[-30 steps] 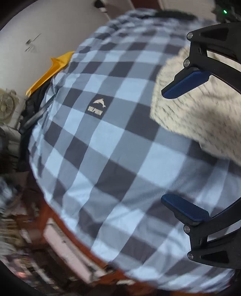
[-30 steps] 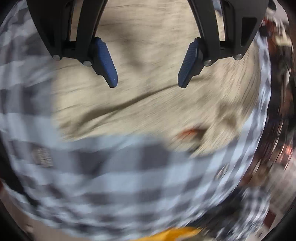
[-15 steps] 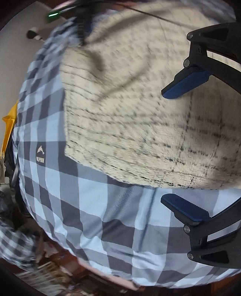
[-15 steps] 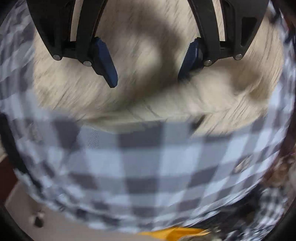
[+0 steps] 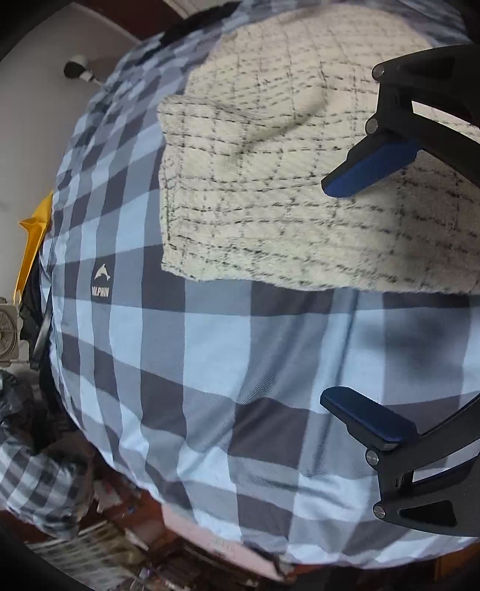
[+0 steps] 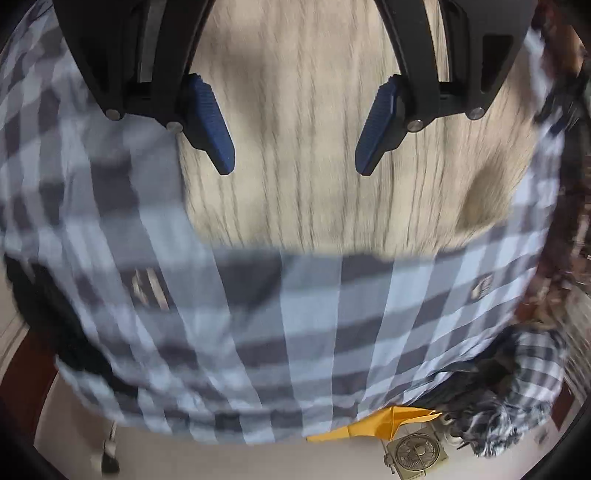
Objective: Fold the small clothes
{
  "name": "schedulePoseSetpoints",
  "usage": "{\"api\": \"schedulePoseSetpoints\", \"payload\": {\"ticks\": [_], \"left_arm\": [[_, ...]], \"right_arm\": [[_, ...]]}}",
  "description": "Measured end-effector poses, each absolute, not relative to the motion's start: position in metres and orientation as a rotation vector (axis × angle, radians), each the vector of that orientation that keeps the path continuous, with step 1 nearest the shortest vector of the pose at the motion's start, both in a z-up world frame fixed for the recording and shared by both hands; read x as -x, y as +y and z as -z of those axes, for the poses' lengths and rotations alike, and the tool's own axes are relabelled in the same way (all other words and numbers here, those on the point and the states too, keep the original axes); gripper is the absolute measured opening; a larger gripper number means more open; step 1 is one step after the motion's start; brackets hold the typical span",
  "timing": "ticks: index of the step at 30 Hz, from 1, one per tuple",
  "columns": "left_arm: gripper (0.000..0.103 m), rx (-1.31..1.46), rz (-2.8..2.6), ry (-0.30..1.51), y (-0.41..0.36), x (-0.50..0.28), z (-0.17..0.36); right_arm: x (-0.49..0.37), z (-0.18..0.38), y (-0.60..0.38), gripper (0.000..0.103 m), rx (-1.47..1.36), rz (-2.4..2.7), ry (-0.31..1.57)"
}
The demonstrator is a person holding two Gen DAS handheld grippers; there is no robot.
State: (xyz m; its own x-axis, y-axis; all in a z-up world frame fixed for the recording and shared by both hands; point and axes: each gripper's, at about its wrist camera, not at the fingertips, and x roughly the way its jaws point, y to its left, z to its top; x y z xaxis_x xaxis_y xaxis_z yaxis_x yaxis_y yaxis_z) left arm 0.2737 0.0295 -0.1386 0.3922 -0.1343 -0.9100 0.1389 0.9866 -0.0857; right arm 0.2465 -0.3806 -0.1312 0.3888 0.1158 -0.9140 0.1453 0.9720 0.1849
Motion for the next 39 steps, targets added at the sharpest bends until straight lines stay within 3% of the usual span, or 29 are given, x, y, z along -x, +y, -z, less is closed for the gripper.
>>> {"api": "schedulePoseSetpoints", "payload": {"ticks": [3,12,13,15,16,17,18,19,20,26,32,39], "left_arm": [[0.103,0.037,0.197,1.187,0.033,-0.29,0.146],[0.099,0.157,0.261,1.287,0.015,-0.34,0.166],[0.091,0.168,0.274,1.293,0.011,-0.342,0.168],[0.05,0.148,0.296,1.308,0.002,-0.343,0.171],[0.024,0.105,0.298,1.314,-0.005,-0.342,0.173],[0.02,0.058,0.294,1.309,-0.011,-0.34,0.175],[0.015,0.009,0.299,1.284,-0.018,-0.336,0.174],[0.009,-0.026,0.305,1.258,-0.023,-0.332,0.172],[0.008,-0.038,0.305,1.238,-0.024,-0.33,0.17],[0.006,0.169,0.256,1.156,0.008,-0.32,0.148],[0.005,0.188,0.201,1.081,0.029,-0.315,0.13],[0.006,0.26,0.164,1.208,0.032,-0.329,0.178]], "right_arm": [[-0.234,0.149,-0.417,0.073,-0.295,0.089,1.224],[-0.268,0.214,-0.462,0.073,-0.547,0.094,1.295],[-0.275,0.216,-0.461,0.073,-0.549,0.093,1.288],[-0.288,0.218,-0.453,0.073,-0.53,0.083,1.272],[-0.293,0.218,-0.447,0.073,-0.508,0.075,1.268],[-0.299,0.218,-0.44,0.072,-0.476,0.071,1.265],[-0.303,0.216,-0.432,0.056,-0.42,0.068,1.258],[-0.307,0.216,-0.423,0.009,-0.359,0.069,1.263],[-0.311,0.218,-0.418,0.001,-0.321,0.075,1.284],[-0.303,0.188,-0.42,0.0,-0.359,0.061,1.145],[-0.275,0.138,-0.428,0.0,-0.391,0.06,0.959],[-0.297,0.216,-0.439,0.0,-0.382,0.195,1.139]]}}
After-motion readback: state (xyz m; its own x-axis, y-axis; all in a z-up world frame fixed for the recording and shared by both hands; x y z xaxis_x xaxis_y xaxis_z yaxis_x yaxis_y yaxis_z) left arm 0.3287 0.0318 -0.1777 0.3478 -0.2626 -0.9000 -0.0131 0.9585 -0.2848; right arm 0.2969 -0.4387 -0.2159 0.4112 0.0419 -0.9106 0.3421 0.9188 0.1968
